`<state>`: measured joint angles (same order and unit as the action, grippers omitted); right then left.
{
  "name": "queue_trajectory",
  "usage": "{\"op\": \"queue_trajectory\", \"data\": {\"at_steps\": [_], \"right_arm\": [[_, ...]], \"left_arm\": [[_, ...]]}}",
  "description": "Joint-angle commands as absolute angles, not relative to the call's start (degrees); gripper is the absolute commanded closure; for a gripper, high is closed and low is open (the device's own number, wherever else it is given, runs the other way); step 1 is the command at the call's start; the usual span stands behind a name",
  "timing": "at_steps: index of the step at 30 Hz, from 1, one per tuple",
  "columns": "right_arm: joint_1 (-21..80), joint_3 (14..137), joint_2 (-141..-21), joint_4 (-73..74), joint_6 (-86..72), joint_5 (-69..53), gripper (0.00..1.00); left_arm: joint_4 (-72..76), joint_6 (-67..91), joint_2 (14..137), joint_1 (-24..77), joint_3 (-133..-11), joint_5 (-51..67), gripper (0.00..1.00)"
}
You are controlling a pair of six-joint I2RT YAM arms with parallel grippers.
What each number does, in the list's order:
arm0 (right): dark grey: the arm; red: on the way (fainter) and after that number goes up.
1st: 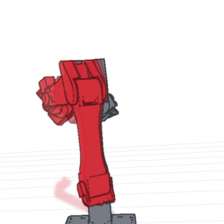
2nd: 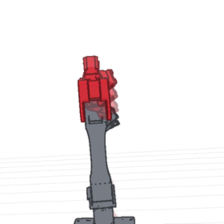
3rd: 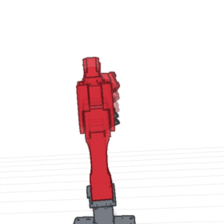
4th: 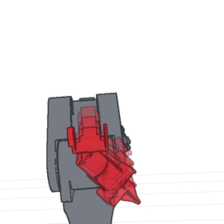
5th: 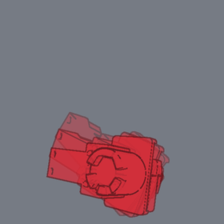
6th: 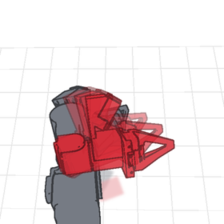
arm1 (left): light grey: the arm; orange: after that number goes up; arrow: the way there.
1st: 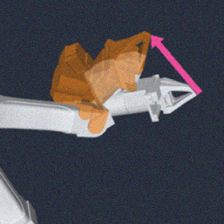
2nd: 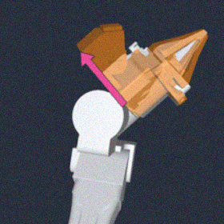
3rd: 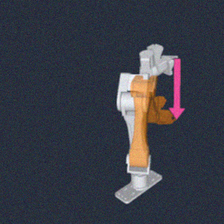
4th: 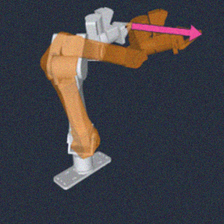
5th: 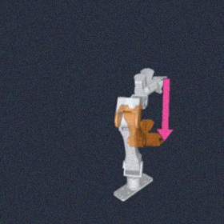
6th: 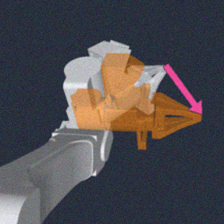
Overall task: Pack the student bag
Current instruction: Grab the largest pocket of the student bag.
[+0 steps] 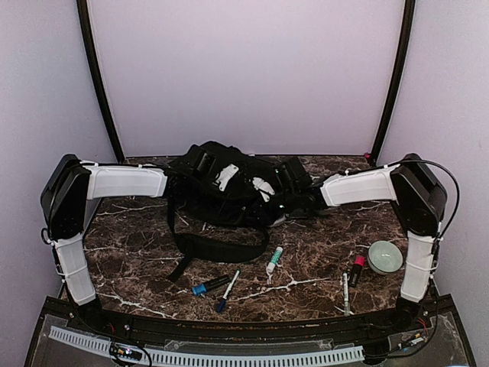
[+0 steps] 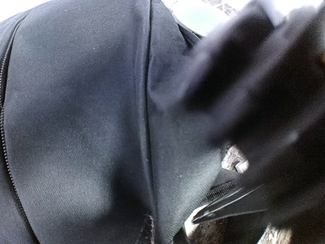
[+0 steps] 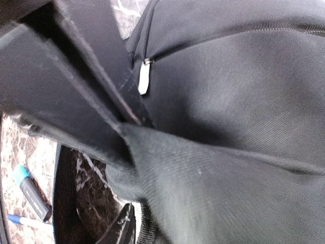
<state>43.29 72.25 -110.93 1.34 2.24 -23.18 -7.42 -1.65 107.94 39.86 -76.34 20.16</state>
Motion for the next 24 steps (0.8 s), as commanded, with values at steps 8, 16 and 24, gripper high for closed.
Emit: {"op": "queue_trajectory", "data": {"at_steps": [8,16,24], "right_arm": [[44.5,77.5,-116.1,-1.4,-0.2,-24.0,0.83],[43.6,72.1,-109.7,0.7,1.2,-24.5,0.94],[41.4,69.3,-107.6,1.9,2.8,-23.9,0.97]], "left_arm": [[-7.0,-2.3,107.8,40.6,-78.8,23.4,1.00],[-7.5,-3.0,107.8,40.6,-79.0,22.5,1.00],[-7.6,-3.3,107.9,40.6,-78.9,22.3,1.00]]}}
